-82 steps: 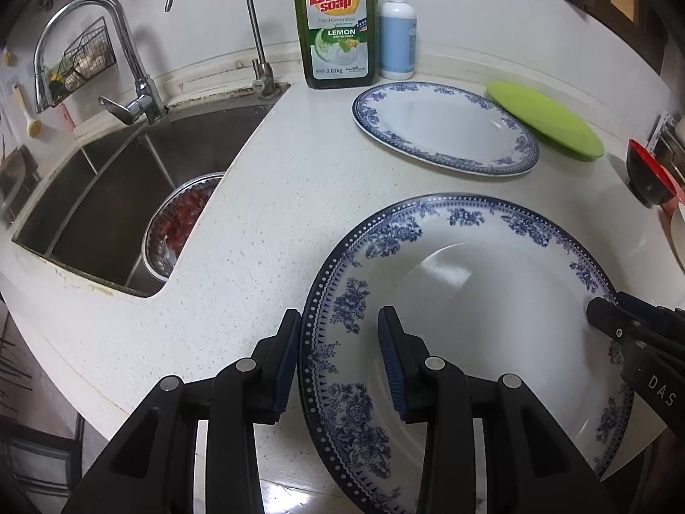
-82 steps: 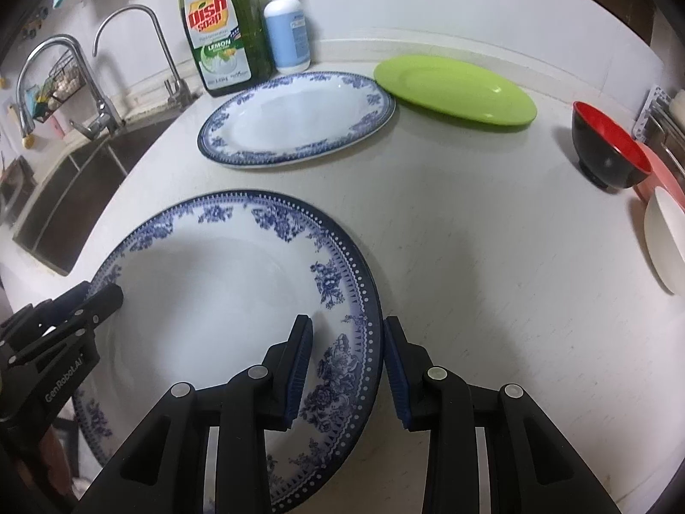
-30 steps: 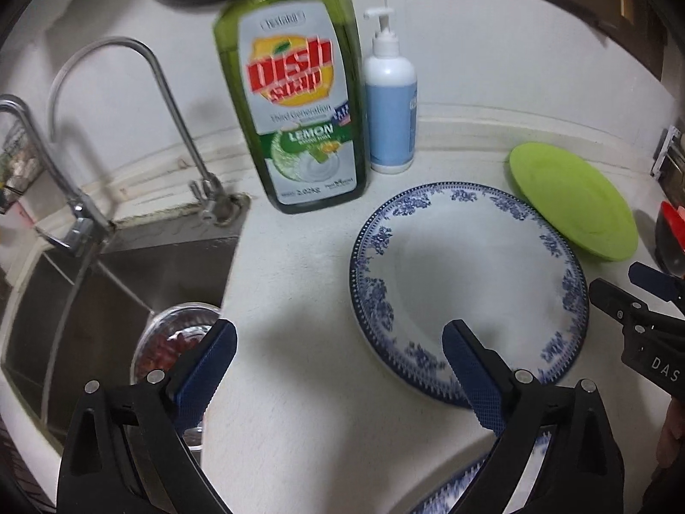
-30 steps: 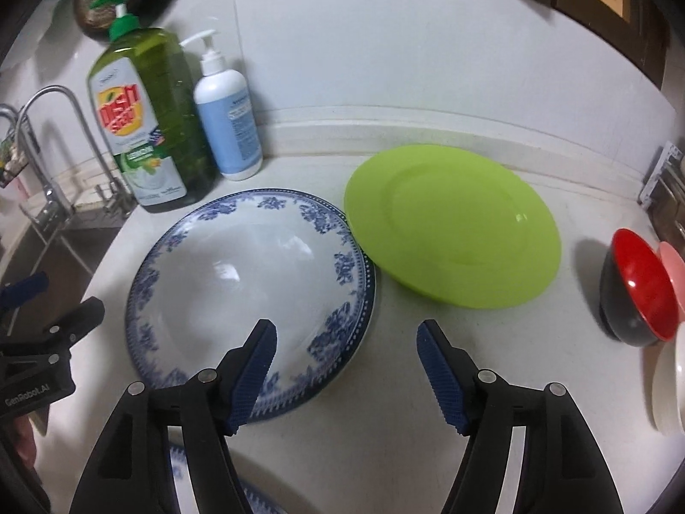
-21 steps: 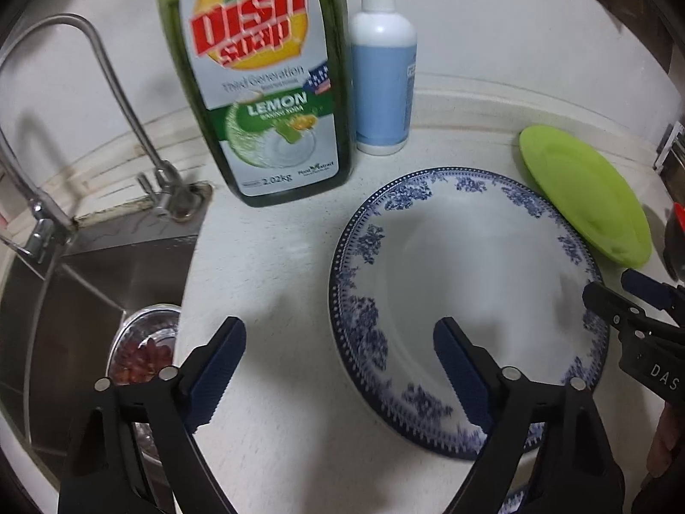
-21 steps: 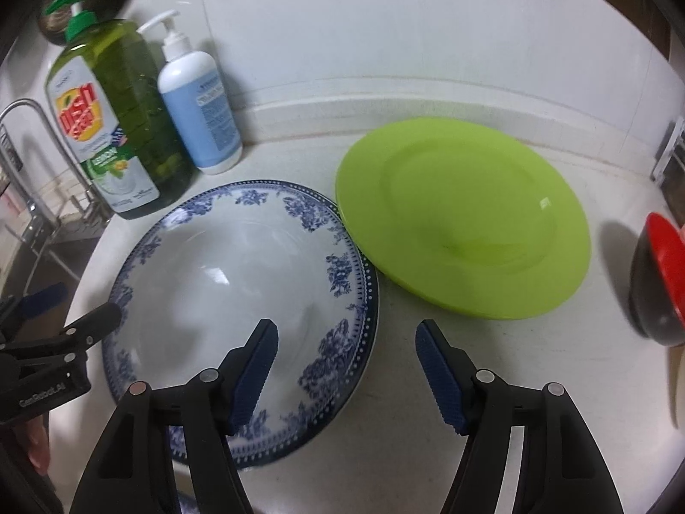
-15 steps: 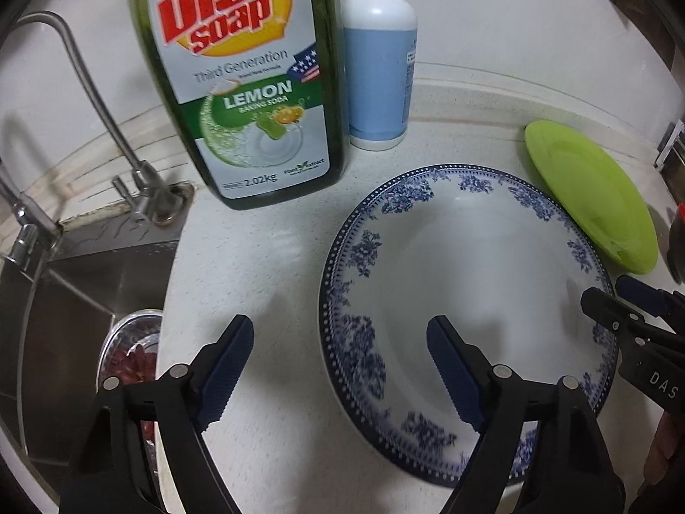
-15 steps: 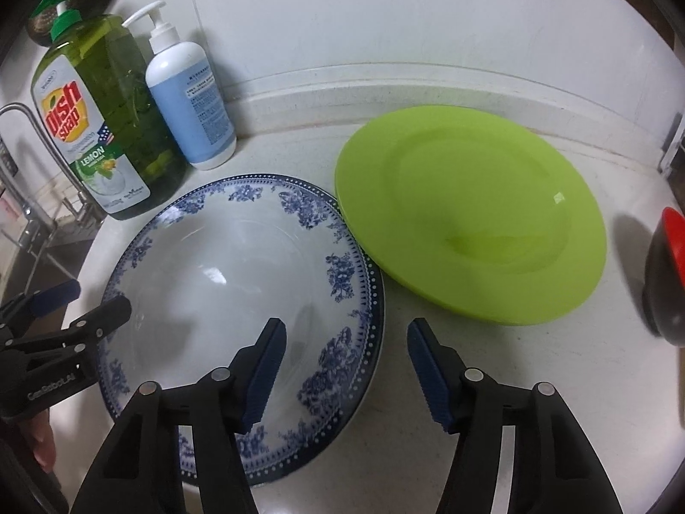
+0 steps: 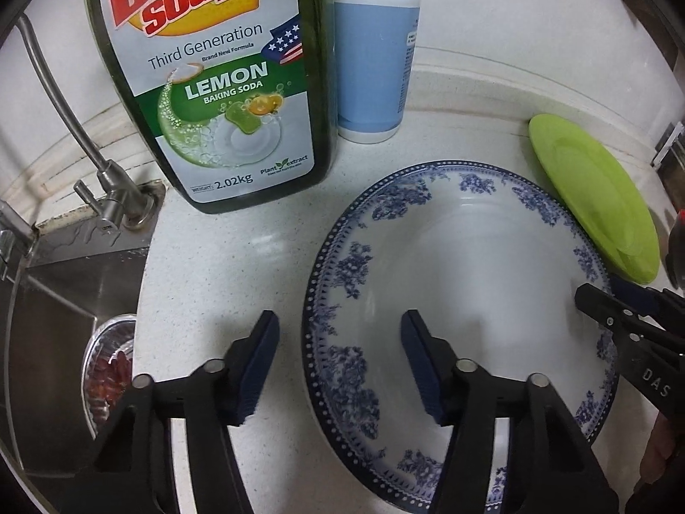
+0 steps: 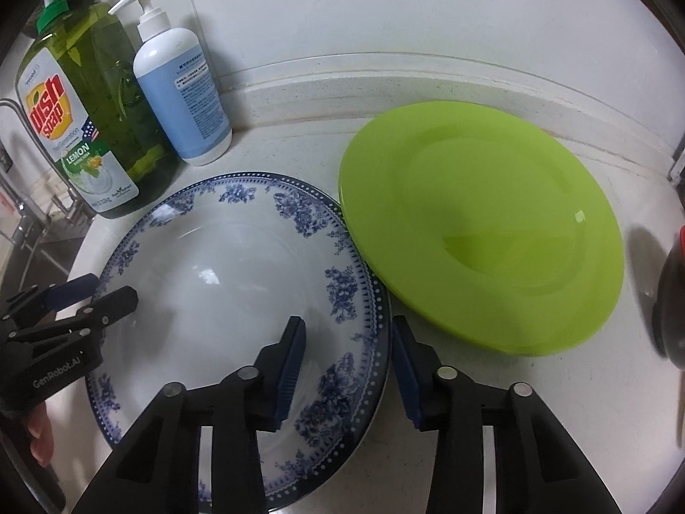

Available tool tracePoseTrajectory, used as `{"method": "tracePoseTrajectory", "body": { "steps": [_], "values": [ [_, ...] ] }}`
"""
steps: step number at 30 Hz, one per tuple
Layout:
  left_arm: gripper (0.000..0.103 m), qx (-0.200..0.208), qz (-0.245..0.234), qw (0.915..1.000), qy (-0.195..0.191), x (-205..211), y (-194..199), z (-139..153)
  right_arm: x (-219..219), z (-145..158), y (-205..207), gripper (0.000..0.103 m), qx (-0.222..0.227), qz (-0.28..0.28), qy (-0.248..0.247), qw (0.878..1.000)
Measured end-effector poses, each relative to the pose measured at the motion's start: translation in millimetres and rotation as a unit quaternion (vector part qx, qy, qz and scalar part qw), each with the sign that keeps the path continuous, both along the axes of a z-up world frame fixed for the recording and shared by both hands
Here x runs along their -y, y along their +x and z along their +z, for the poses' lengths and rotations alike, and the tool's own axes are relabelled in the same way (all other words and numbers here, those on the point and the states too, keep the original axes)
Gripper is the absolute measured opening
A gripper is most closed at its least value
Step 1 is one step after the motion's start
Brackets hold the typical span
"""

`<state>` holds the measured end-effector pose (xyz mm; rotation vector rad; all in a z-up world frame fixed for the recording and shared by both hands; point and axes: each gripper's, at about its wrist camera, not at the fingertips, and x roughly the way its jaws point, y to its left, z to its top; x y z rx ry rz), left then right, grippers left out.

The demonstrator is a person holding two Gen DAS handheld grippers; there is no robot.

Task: Organize plates and bowls
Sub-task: 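Close both tools on the rim of the smaller blue-patterned plate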

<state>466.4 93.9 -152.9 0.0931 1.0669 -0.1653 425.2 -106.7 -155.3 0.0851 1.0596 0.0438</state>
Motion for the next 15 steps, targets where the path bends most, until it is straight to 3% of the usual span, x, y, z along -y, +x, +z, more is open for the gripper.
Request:
{"method": "tracePoseTrajectory", "body": {
  "steps": [1, 5, 15],
  "values": [
    [0.047, 0.001, -0.003, 1.0000, -0.004, 0, 1, 0, 0, 0, 0, 0.037, 0.000, 0.001, -0.001, 1.000],
    [0.042, 0.003, -0.001, 1.0000, 0.000, 2, 0, 2, 1, 1, 2, 0.036, -0.004, 0.002, -0.003, 1.000],
    [0.040, 0.023, 0.015, 0.9995, 0.015, -13, -22, 16, -5, 3, -1, 0.036, -0.003, 0.016, 0.001, 1.000]
  ]
}}
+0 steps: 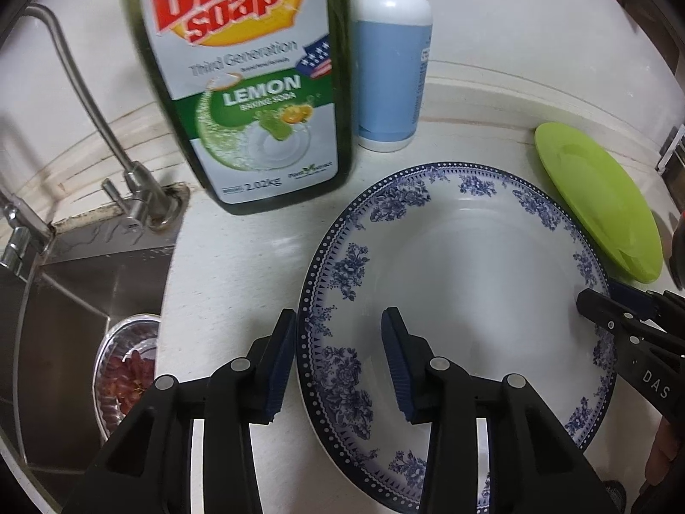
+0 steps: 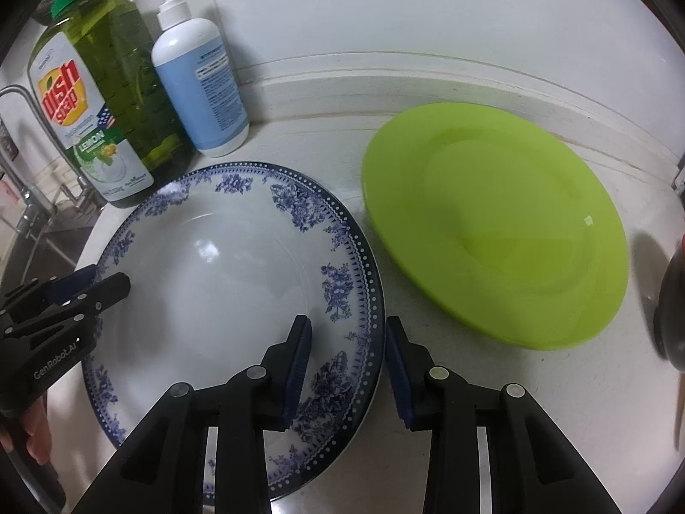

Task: Organize plates and bowls
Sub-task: 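Lift the smaller plate with both tools and carry it over the large plate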

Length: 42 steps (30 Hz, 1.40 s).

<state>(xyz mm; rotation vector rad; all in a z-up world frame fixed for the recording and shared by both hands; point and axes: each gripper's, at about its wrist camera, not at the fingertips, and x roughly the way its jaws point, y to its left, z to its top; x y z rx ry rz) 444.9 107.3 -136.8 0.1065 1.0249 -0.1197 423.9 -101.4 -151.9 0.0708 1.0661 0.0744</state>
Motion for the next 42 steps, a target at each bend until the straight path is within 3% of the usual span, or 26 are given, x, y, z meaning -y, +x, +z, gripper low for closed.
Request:
{"method": "tracePoseTrajectory", "body": {
  "steps": [25, 37, 42],
  "values": [
    [0.040, -0.010, 0.045, 0.9989, -0.002, -17, -46, 72, -20, 80, -33, 0.036, 0.038, 0.018, 0.001, 0.999],
    [0.040, -0.032, 0.038, 0.9984, 0.026, -10, -68, 95, -16, 88, -39, 0.036, -0.029, 0.007, 0.025, 0.999],
    [0.040, -0.053, 0.028, 0.9976, 0.035, -6, -87, 97, -17, 95, -60, 0.035, -0.044, 0.015, 0.012, 0.999]
  ]
}}
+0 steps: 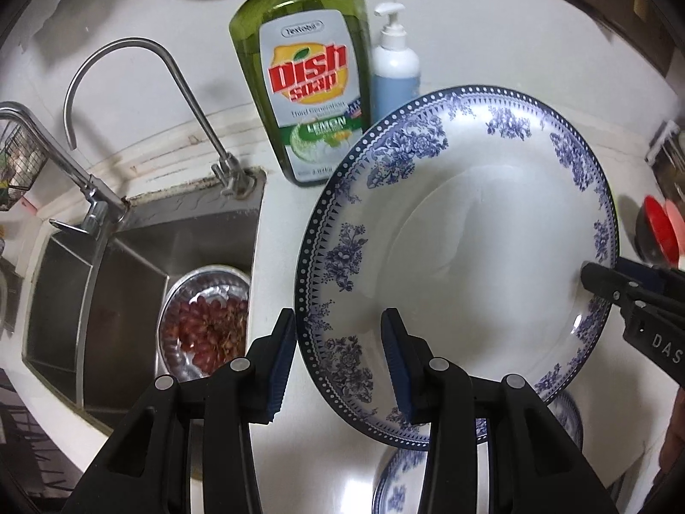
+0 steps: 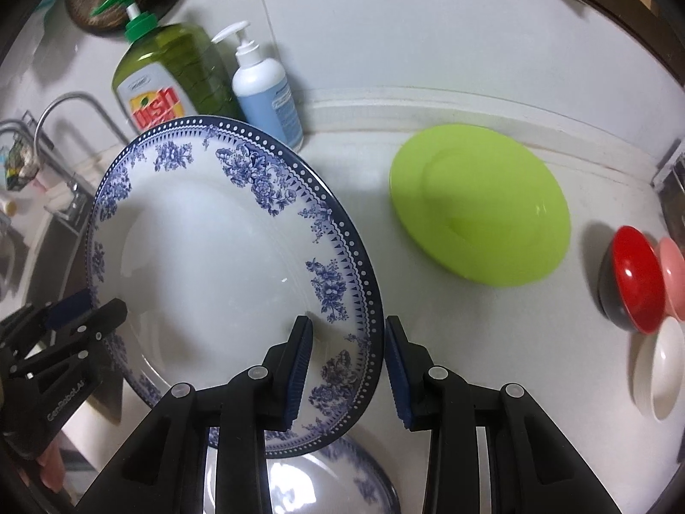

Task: Organize plates and bowls
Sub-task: 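Lift the smaller plate with both tools and carry it over the large plate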

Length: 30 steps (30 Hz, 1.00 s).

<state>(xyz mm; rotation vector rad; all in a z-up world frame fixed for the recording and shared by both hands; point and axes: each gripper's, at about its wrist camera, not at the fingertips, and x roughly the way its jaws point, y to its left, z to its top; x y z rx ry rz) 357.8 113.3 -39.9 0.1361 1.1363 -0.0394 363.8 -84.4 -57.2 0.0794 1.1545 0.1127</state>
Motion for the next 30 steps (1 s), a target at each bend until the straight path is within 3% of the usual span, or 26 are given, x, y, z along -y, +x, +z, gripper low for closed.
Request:
{"method": "tracePoseTrajectory", "body": {
  "steps": [7, 14, 22, 30],
  "values": [
    [0.040, -0.038, 0.000, 0.9992, -0.006, 4, -33, -11, -1, 1, -40, 0.036, -0.018, 0.010, -0.019, 1.000],
    [0.040, -0.050, -0.003, 0.9987, -0.003, 8, -71, -14, 0, 0, -78, 0.035, -0.041, 0.021, -0.025, 0.999],
    [0.040, -0.063, -0.021, 0.9978, 0.002, 17, -109, -7, 9, -3, -109, 0.035, -0.075, 0.022, -0.019, 0.997],
    [0.040, -0.088, -0.025, 0.9958, -0.004, 22, -128, -20, 12, -13, -124, 0.035, -0.114, 0.027, -0.018, 0.993]
  ]
}}
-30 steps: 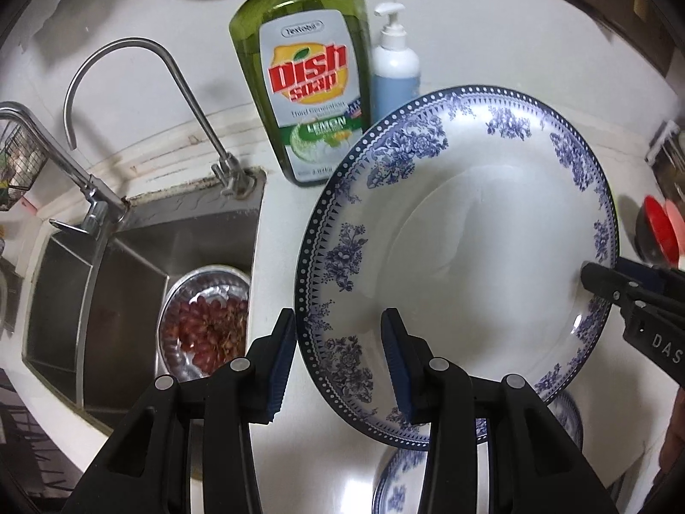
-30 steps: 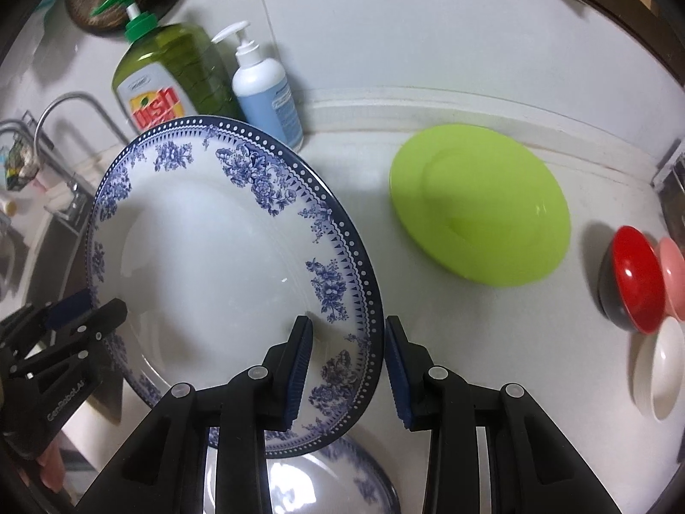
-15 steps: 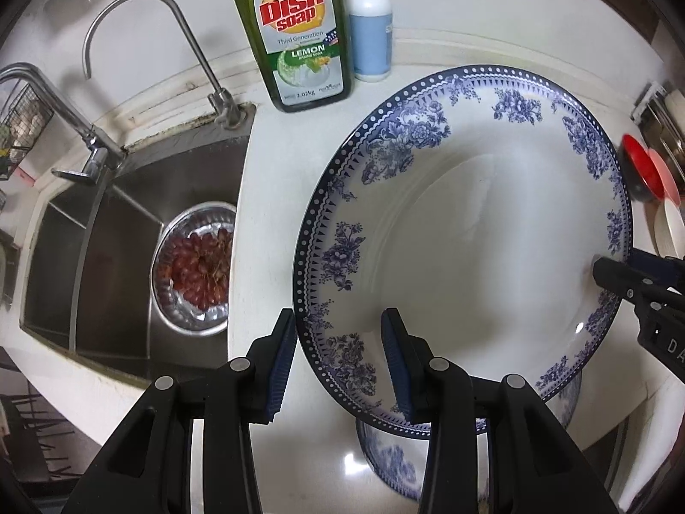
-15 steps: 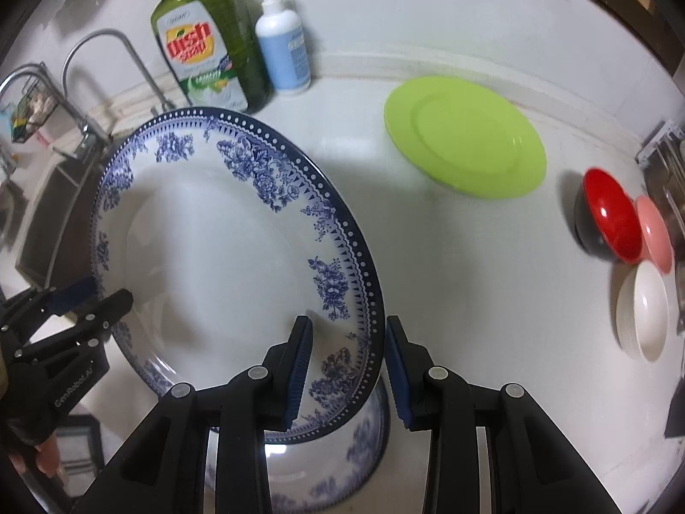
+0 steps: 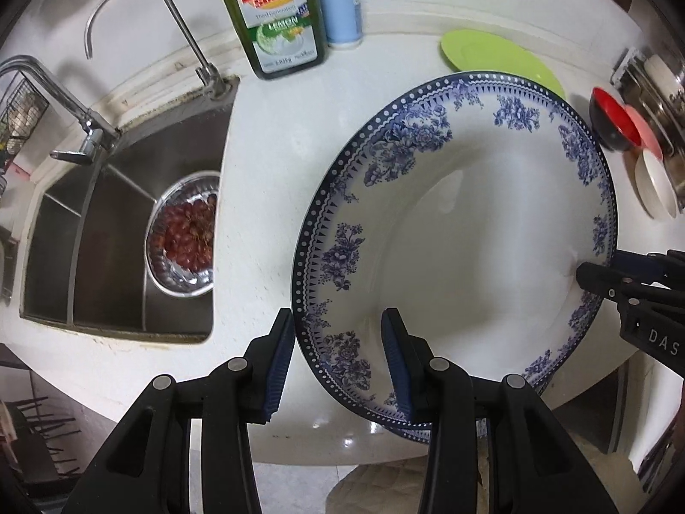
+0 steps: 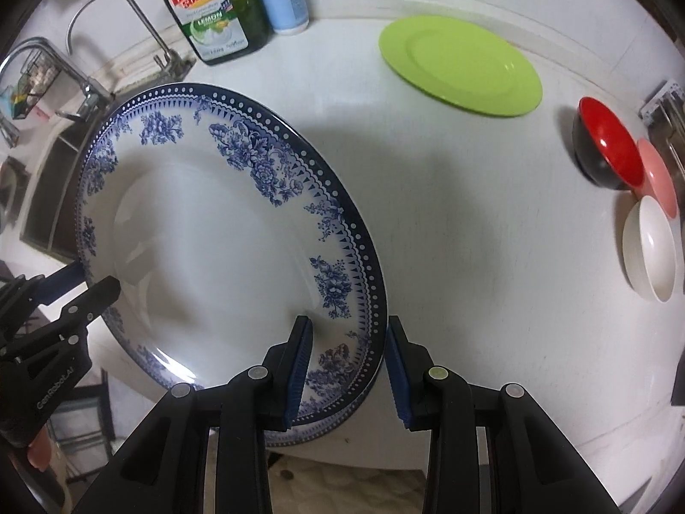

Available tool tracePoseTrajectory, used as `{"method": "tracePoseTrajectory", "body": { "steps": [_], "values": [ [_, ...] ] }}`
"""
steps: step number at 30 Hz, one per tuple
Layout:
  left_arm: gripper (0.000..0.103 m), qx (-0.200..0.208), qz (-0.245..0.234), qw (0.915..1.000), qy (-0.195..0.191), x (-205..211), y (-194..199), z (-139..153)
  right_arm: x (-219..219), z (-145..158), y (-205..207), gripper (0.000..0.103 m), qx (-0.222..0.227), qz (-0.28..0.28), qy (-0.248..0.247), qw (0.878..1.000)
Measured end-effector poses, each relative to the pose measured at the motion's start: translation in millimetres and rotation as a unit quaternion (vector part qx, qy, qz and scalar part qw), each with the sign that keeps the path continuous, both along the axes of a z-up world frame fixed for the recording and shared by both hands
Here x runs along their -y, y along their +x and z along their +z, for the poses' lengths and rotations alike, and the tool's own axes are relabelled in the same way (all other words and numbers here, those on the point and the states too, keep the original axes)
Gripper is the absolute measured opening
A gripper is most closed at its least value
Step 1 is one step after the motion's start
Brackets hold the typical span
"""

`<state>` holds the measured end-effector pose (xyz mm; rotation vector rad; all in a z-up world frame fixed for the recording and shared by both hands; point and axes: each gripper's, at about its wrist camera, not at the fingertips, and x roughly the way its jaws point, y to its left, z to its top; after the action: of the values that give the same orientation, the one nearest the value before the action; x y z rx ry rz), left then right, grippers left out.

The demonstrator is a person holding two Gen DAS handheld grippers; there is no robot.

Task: Organize plates and bowls
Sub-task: 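Lift the smaller plate with both tools and carry it over the large plate, then lower the smaller plate onto the large plate and open both tools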

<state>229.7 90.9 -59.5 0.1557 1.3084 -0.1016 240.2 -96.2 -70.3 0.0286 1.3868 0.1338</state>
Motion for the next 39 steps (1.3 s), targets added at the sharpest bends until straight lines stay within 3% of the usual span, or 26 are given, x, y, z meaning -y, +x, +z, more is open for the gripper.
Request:
{"method": "tracePoseTrajectory", "body": {
  "steps": [19, 39],
  "values": [
    [0.040, -0.063, 0.011, 0.9978, -0.020, 1, 5, -51, -2, -31, 8, 0.036, -0.027, 0.003, -0.014, 1.000],
    [0.041, -0.074, 0.017, 0.9969, -0.023, 1, 10, -72, -4, -49, 8, 0.037, -0.029, 0.003, -0.018, 0.999]
  ]
}}
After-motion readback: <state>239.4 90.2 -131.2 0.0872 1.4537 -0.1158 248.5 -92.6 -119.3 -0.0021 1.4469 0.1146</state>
